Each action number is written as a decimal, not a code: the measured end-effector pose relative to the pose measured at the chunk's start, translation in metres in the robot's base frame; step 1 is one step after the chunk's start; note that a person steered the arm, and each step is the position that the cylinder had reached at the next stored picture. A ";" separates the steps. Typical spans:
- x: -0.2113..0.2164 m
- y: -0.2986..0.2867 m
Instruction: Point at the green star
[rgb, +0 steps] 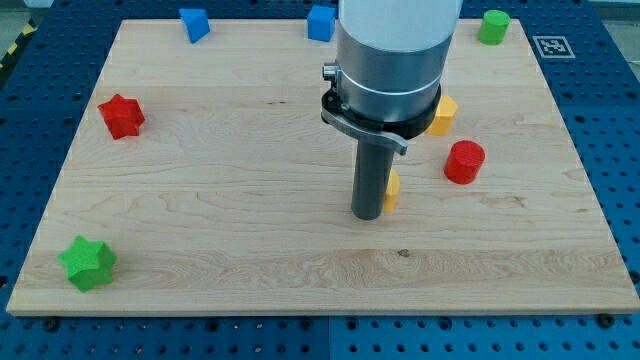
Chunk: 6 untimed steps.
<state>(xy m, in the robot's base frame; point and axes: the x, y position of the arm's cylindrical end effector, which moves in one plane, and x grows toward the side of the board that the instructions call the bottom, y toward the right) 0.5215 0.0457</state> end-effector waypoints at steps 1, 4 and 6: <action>-0.004 0.006; 0.051 -0.011; 0.096 -0.118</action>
<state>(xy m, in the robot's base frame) 0.6178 -0.0726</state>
